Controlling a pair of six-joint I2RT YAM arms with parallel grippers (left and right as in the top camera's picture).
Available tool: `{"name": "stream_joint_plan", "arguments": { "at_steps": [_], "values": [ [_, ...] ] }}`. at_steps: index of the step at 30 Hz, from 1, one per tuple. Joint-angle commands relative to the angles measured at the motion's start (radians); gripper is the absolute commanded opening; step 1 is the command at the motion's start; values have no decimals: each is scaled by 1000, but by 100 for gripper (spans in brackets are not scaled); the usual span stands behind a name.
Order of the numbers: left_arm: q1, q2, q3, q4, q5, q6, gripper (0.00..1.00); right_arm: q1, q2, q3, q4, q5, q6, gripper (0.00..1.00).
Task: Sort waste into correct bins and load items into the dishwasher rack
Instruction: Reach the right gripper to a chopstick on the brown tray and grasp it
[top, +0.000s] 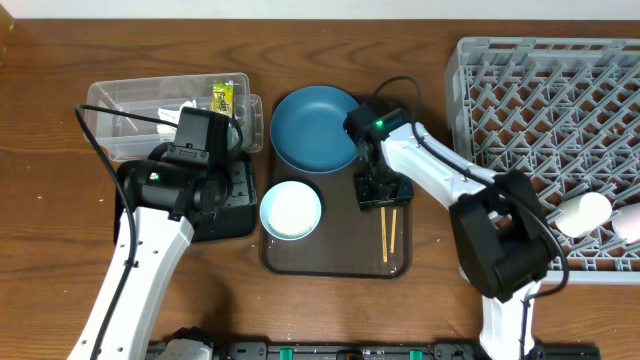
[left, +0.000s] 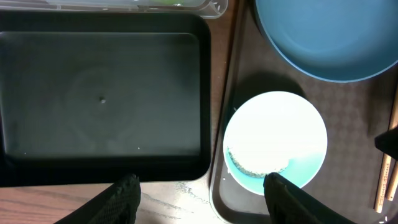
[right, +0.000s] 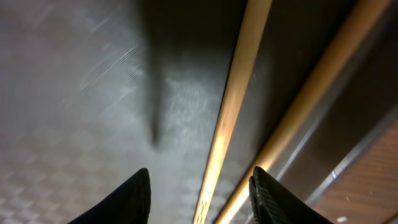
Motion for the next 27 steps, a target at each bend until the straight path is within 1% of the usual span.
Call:
{"name": "stream_joint_plan", "arguments": {
  "at_steps": [1,8,10,15,21,24,27],
  "values": [
    [3,0,9,-5,-8,10,67,14,38,8,14,23,48,44],
    [3,0,9,-5,-8,10,67,14,52,5,28,23,59,25],
    [3,0,9,-5,-8,10,67,14,52,3,27,23,59,17],
    [3,0,9,-5,-8,10,67,14,52,3,27,14,59,2],
    [3,0,9,-5,-8,10,67,11,37,6,14,6,49,1],
    [3,0,9,-5,-8,10,67,0,-16,11,2,-12,1,1],
    [3,0,9,-5,-8,10,67,-20,-107,14,-5,-12,-39,1]
  ]
}}
